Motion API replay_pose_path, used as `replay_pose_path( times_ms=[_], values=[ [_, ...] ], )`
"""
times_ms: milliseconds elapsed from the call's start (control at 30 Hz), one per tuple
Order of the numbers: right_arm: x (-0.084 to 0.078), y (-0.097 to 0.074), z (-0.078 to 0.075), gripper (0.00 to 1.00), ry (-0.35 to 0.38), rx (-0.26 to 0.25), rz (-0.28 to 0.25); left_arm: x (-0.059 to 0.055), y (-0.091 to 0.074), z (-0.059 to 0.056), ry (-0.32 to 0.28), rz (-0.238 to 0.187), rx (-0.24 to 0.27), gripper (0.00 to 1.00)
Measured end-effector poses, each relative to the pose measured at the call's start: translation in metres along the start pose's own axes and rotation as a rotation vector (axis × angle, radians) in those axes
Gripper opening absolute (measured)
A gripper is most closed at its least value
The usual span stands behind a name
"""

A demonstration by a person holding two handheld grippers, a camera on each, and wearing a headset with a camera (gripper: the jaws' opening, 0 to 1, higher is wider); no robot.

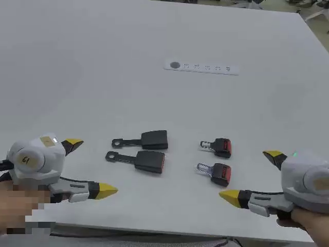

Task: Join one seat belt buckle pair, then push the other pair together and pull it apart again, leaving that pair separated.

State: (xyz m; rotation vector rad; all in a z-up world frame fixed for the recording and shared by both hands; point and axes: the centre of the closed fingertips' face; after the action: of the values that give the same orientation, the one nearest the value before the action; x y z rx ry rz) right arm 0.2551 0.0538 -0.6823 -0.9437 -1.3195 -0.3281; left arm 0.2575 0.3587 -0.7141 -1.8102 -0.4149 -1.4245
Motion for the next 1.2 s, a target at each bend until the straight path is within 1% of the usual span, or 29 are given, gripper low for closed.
replay_pose_path(
  times_ms=[100, 200, 367, 567, 700, 833, 967, 1200],
  values=[
    [0.0021, -0.0005, 0.0, 0.99, -0.013, 0.002, -0.006, -0.0019, 0.0002, 0.0021, 0.0, 0.002, -0.002, 1.0],
    [0.0018, -0.0002, -0.0007, 0.99, -0.017, 0.004, -0.001, -0.0008, 0.0, 0.0034, 0.004, -0.005, 0.0, 1.0],
    [-0.0001, 0.0006, -0.0007, 0.99, -0.023, 0.008, 0.007, -0.0018, 0.0006, 0.0017, 0.0, -0.003, -0.007, 1.0],
    [-0.0016, 0.0014, -0.0015, 0.99, -0.034, 0.01, 0.016, -0.0029, 0.0004, 0.0034, 0.002, -0.003, -0.007, 1.0],
    [-0.0008, 0.0011, -0.0017, 0.99, -0.036, 0.011, 0.018, -0.003, 0.0005, 0.0023, 0.005, -0.001, -0.009, 1.0],
    [0.0022, 0.0006, -0.0035, 0.99, -0.04, 0.005, 0.017, -0.0039, 0.0005, 0.0041, 0.004, -0.002, -0.009, 1.0],
    [0.0012, 0.0011, -0.0028, 0.99, -0.045, 0.005, 0.021, -0.0044, 0.0006, 0.004, 0.005, -0.002, -0.011, 1.0],
    [-0.0018, -0.0003, 0.0004, 0.98, -0.046, 0.013, 0.029, -0.0051, 0.0016, -0.0004, 0.006, 0.01, -0.017, 1.0]
  ],
)
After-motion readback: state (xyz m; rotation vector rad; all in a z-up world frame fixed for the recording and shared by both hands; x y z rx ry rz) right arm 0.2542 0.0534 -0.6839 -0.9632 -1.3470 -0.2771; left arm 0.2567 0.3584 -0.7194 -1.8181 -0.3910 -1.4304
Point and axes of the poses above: the centre of the closed fingertips' face, and the gripper's own axes: y roughly forward along the fingers, z roughly to its left, x roughly out of its top, and after that the axes turned 14 degrees about -z, right-handed
